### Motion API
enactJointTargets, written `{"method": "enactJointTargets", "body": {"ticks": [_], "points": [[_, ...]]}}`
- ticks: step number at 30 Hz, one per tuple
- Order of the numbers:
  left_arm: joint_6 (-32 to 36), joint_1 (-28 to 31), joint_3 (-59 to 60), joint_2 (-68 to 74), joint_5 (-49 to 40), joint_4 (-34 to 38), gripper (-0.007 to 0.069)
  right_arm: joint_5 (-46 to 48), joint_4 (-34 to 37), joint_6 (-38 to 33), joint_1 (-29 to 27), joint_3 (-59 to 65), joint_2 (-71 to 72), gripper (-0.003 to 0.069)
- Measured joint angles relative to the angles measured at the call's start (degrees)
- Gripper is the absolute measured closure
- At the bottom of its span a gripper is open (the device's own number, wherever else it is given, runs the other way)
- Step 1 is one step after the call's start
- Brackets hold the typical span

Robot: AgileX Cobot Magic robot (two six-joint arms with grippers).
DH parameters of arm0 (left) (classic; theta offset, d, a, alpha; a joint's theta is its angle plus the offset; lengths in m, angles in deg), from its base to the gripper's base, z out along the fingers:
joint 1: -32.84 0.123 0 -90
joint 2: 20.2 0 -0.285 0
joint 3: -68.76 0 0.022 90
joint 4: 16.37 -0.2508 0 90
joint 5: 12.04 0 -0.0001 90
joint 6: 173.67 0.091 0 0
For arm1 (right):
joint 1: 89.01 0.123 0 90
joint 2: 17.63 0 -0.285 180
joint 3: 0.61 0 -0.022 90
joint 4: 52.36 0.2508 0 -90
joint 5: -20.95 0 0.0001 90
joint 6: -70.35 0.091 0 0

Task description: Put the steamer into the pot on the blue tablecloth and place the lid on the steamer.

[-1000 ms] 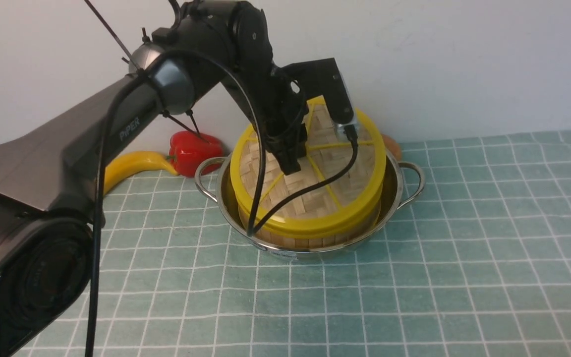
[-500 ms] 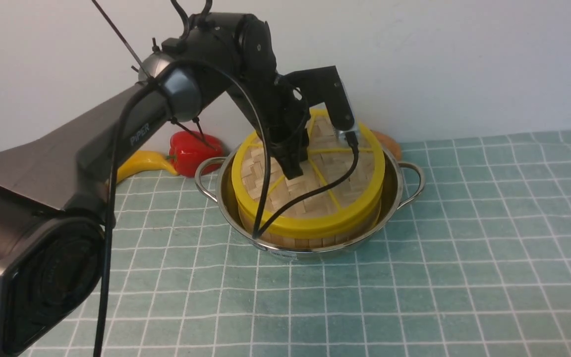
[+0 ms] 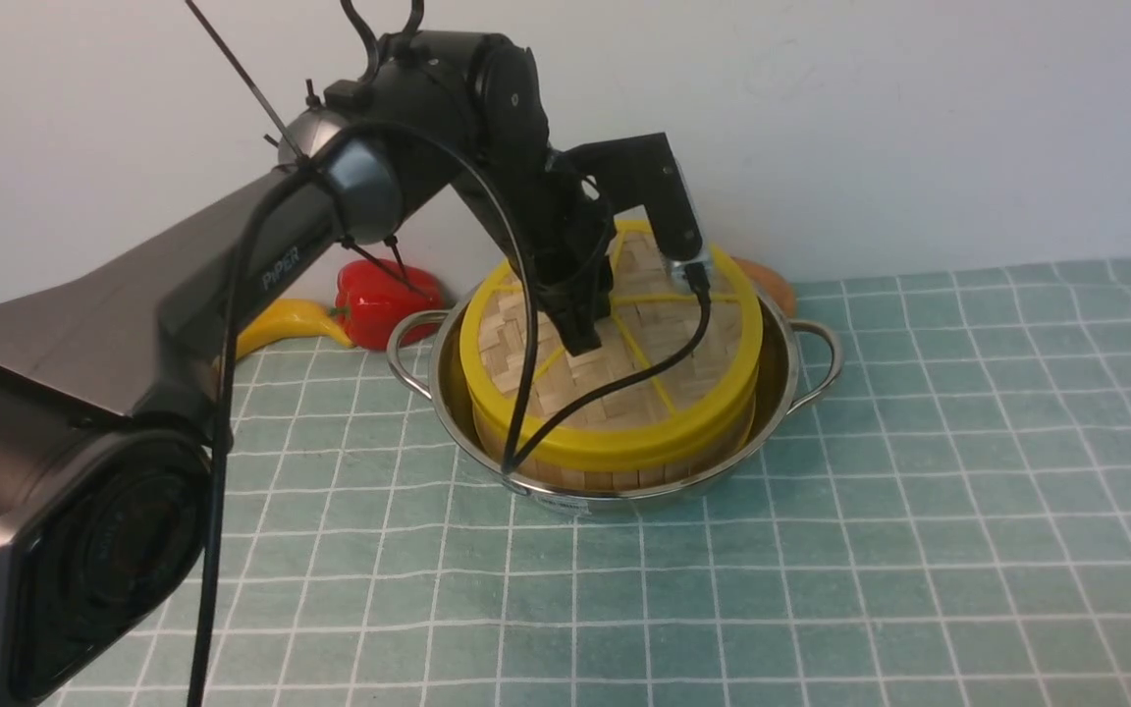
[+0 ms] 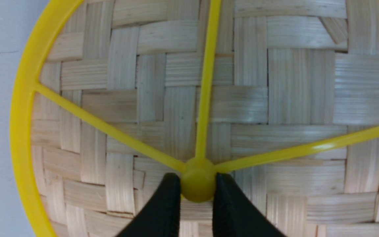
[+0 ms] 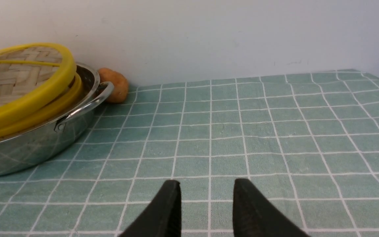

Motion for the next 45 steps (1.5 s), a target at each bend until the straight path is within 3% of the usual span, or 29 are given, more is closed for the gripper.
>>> {"method": "enactJointTargets", "body": {"ticks": [7,17,22,28,36,45], "points": [[-0.45,0.00,0.00,0.00,0.04,-0.05,0.0499,0.00,0.00,0.00,0.00,0.00,0.00,0.0416],[-3.04,0.00,0.00,-0.46,0.91,-0.03,0.0261,0.00,0.00,0.00,0.00,0.00,0.00,0.0416],[-6.54,0.00,0.00,-3.95,-1.38,-2.98,0.0232,0.00,0.00,0.00,0.00,0.00,0.00,0.0416],[-14.63,0.00,-0.11,-11.68,-5.41,-8.23,0.0324,0.00,-0.06,0.00,0.00,0.00,0.00,0.0416],[-23.62,0.00,-0.11,-21.83,-10.67,-8.86,0.0620,0.00,-0.06,0.00,0.00,0.00,0.00,0.0416],[-33.68,0.47,-0.24,-34.02,-4.13,-8.86,0.0645,0.00,-0.06,0.00,0.00,0.00,0.00,0.0416]]}}
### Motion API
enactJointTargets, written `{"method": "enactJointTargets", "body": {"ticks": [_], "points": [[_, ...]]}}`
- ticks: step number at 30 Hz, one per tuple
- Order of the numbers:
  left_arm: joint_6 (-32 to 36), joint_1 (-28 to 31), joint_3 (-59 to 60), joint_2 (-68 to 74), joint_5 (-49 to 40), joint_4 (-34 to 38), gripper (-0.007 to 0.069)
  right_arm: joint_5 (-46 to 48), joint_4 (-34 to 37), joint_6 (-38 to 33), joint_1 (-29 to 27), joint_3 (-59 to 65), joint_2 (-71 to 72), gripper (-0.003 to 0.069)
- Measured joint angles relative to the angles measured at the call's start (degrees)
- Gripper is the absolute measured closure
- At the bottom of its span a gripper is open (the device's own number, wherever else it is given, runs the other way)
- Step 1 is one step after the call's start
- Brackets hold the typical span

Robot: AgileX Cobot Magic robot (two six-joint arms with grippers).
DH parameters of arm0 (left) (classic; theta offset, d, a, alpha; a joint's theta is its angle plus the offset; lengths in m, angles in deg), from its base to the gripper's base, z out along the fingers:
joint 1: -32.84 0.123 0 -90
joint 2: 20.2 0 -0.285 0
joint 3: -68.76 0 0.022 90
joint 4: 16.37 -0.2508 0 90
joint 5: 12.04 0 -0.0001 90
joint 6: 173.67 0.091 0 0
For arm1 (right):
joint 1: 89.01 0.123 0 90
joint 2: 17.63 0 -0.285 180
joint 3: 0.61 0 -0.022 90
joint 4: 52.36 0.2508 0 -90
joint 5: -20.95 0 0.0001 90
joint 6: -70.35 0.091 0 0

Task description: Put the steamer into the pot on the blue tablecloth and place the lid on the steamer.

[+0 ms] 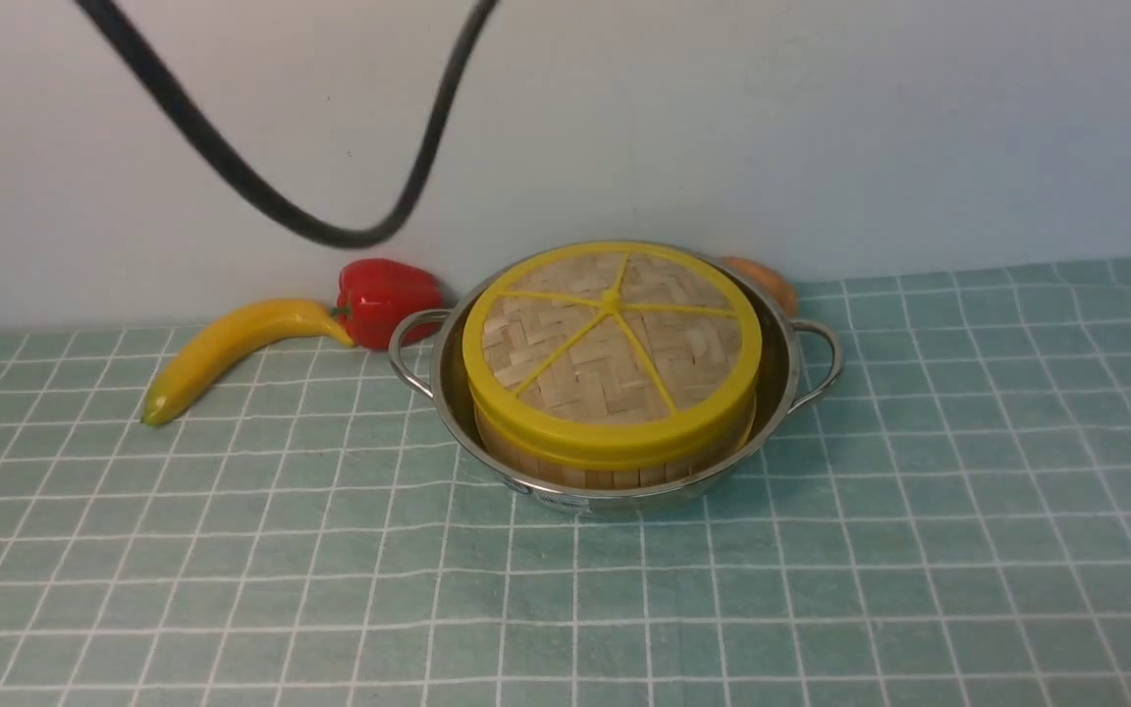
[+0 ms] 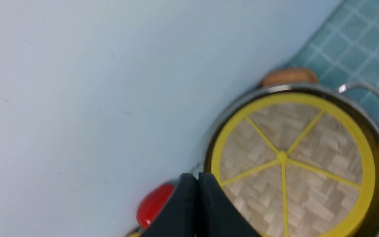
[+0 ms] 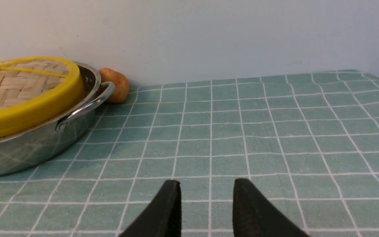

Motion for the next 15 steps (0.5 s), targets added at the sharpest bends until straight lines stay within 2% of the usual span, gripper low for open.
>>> {"method": "enactJointTargets", "body": {"ticks": [6,12,15], "points": [[-0.85,0.00,-0.18,-2.64,5.78,0.17,0.0634,0.00,0.00,0.00,0.00,0.00,0.00,0.0416],[-1.53,0.00,-0.18,-2.57,5.08,0.17,0.0624,-0.05,0.00,0.00,0.00,0.00,0.00,0.0416],[-4.48,0.61,0.17,-2.66,1.37,-1.00,0.0615,-0.05,0.00,0.00,0.00,0.00,0.00,0.0416]]}}
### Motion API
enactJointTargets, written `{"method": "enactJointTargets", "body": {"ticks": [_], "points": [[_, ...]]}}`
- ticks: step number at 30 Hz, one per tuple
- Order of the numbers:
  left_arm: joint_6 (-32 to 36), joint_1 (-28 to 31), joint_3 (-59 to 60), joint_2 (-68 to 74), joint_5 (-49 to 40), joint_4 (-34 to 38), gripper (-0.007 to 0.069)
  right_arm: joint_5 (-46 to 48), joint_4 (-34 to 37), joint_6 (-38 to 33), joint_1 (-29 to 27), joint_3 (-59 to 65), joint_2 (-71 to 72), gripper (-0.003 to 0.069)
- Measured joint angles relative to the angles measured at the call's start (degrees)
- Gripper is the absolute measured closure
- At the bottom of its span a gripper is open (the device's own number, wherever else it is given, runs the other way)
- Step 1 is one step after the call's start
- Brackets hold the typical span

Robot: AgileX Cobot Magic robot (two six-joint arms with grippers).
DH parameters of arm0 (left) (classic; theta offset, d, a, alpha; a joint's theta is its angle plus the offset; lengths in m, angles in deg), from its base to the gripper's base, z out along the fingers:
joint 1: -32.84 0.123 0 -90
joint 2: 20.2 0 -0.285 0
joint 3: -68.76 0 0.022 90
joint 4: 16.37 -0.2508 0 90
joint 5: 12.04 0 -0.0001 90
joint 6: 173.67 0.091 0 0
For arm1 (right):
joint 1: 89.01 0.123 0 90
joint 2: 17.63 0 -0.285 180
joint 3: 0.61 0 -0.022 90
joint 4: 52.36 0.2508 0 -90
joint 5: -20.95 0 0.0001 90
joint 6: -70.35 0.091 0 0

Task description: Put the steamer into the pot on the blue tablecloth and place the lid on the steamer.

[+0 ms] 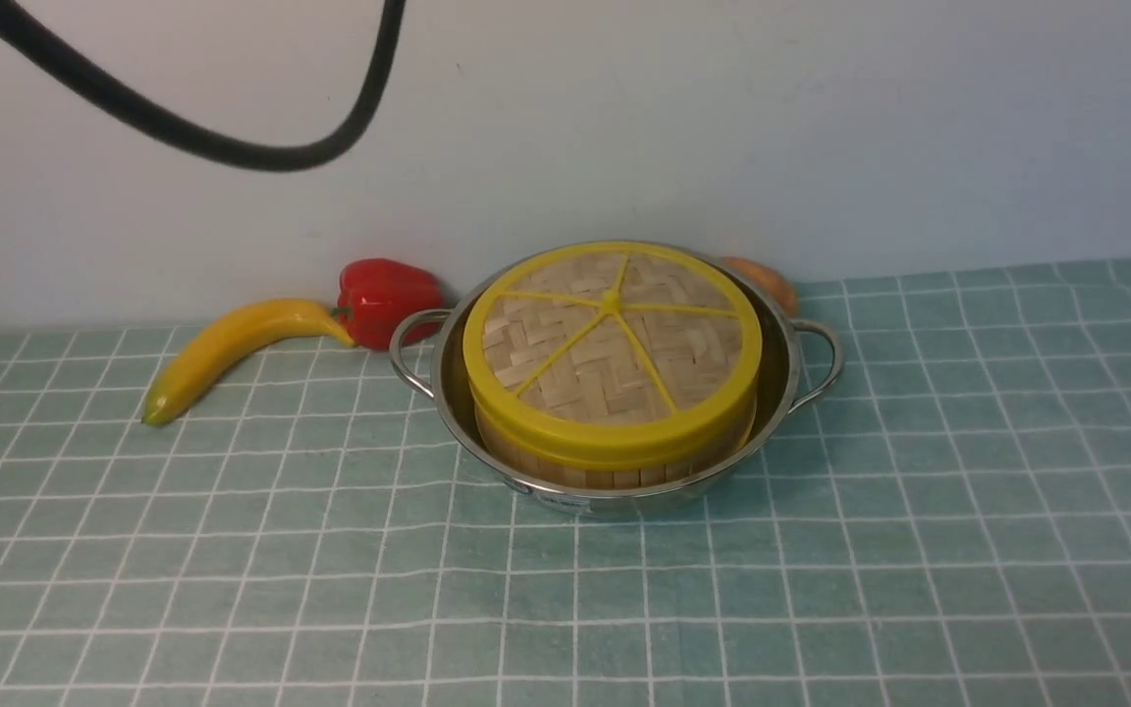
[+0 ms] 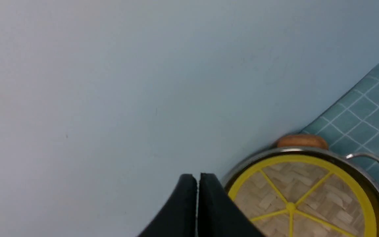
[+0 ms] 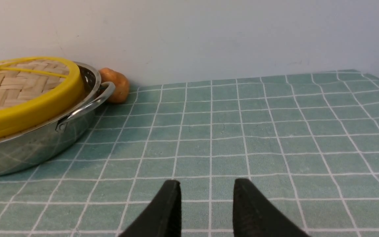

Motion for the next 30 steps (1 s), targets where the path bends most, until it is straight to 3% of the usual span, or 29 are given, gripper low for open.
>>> {"method": "enactJointTargets", "body": {"ticks": [3,7,11,16,21,30], "points": [[-2.23,1.82,6.08,-3.93,-1.10,-0.72,0.0613,0.00,0.00,0.00,0.00,0.00,0.00,0.0416],[-4.48,5.85,23.12,-14.13,6.37,0.84,0.0605,0.00,0.00,0.00,0.00,0.00,0.00,0.0416],[-5.14,13.53,53.17,-33.82,26.26,4.12,0.0602,0.00,0.00,0.00,0.00,0.00,0.00,0.0416],[-7.03,24.73,81.06,-55.74,37.78,6.04,0.0592,0.00,0.00,0.00,0.00,0.00,0.00,0.0416],[-7.81,29.30,99.59,-73.01,39.37,5.81,0.0574,0.00,0.00,0.00,0.00,0.00,0.00,0.0416],[-13.06,29.58,113.79,-86.42,40.13,3.81,0.0559,0.00,0.00,0.00,0.00,0.00,0.00,0.0416]]}}
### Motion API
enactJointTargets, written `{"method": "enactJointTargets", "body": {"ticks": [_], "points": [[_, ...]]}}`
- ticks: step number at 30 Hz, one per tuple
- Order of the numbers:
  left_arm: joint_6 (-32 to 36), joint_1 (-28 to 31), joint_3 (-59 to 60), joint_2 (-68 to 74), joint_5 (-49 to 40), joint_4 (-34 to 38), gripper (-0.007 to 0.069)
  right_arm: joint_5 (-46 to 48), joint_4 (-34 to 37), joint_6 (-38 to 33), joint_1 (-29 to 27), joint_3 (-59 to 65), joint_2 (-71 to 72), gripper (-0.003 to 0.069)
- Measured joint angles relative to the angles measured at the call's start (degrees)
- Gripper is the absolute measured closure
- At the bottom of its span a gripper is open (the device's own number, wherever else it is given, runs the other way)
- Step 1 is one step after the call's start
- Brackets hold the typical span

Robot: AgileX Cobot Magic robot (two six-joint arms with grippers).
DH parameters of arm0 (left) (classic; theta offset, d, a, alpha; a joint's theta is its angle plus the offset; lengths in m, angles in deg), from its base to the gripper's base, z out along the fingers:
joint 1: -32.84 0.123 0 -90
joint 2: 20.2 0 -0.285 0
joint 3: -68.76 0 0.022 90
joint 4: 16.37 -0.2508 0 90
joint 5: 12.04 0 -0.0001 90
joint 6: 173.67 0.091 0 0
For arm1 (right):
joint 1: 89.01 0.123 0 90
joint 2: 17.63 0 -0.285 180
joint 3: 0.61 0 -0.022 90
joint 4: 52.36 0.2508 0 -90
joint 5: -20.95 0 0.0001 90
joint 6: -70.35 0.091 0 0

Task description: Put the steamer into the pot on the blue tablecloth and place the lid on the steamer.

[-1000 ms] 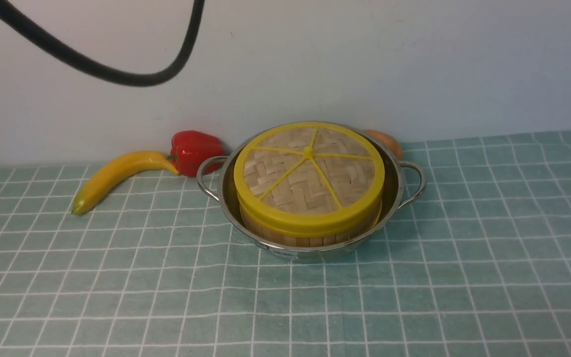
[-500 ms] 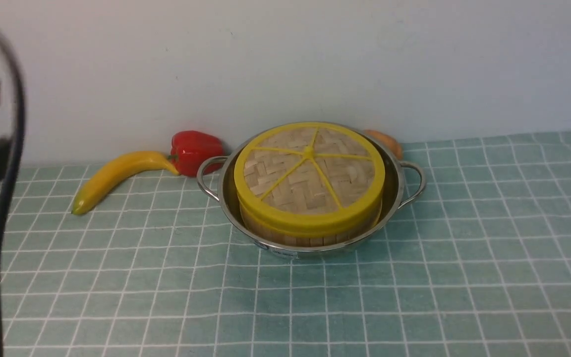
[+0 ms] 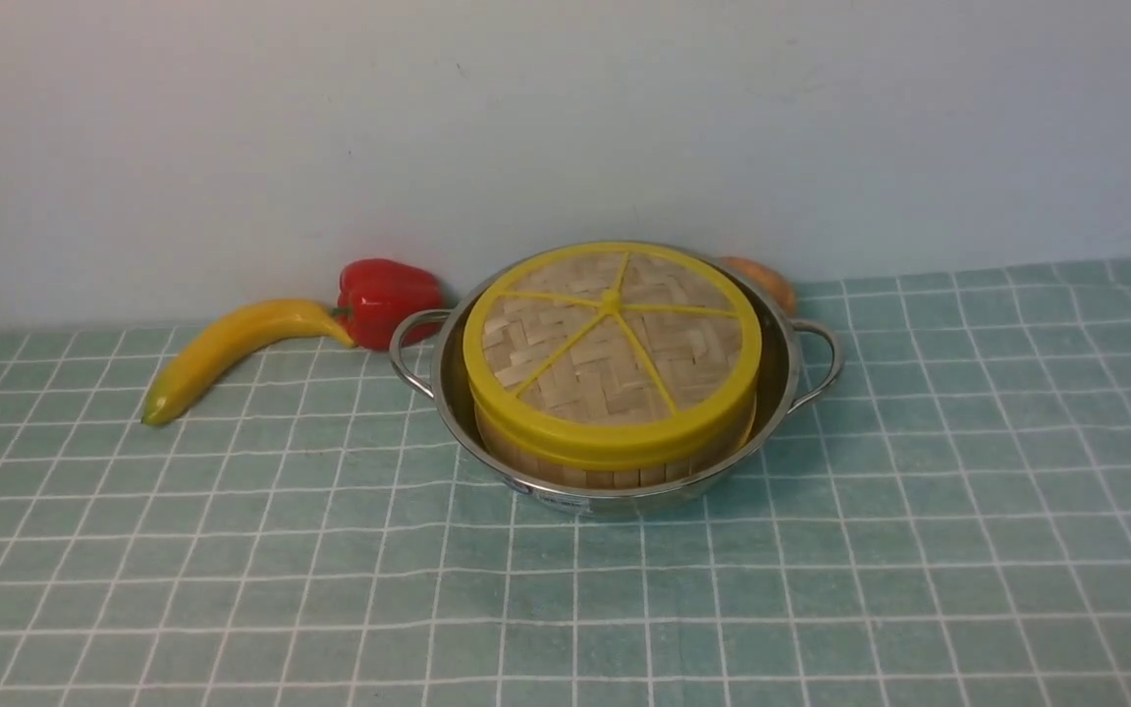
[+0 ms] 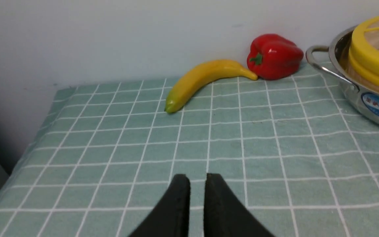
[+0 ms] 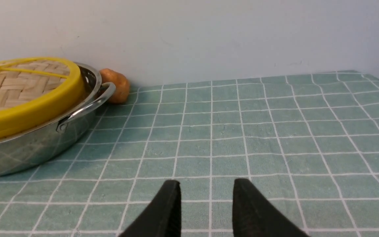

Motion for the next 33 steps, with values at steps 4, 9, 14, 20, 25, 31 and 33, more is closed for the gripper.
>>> {"method": "enactJointTargets", "body": {"ticks": [4,9,14,20,25,31,33], "points": [[-0.77,0.00,2.34,-4.51,-1.85,-1.34,0.0540,0.00,0.00,0.00,0.00,0.00,0.00,0.0416],[-0.86,0.00,3.49,-5.21,-2.86,-2.17,0.0529,-0.07,0.00,0.00,0.00,0.00,0.00,0.0416],[-1.10,0.00,5.88,-5.26,-2.20,-2.61,0.0520,-0.07,0.00,0.00,0.00,0.00,0.00,0.0416],[-1.03,0.00,5.93,-5.26,-1.32,-2.65,0.0510,-0.07,0.00,0.00,0.00,0.00,0.00,0.0416],[-0.97,0.00,5.93,-5.26,-1.26,-2.65,0.0505,-0.07,0.00,0.00,0.00,0.00,0.00,0.0416],[-0.76,0.00,5.93,-5.26,-1.26,-2.65,0.0495,-0.07,0.00,0.00,0.00,0.00,0.00,0.0415],[-0.76,0.00,5.93,-5.26,-1.26,-2.65,0.0489,-0.07,0.00,0.00,0.00,0.00,0.00,0.0416]]}}
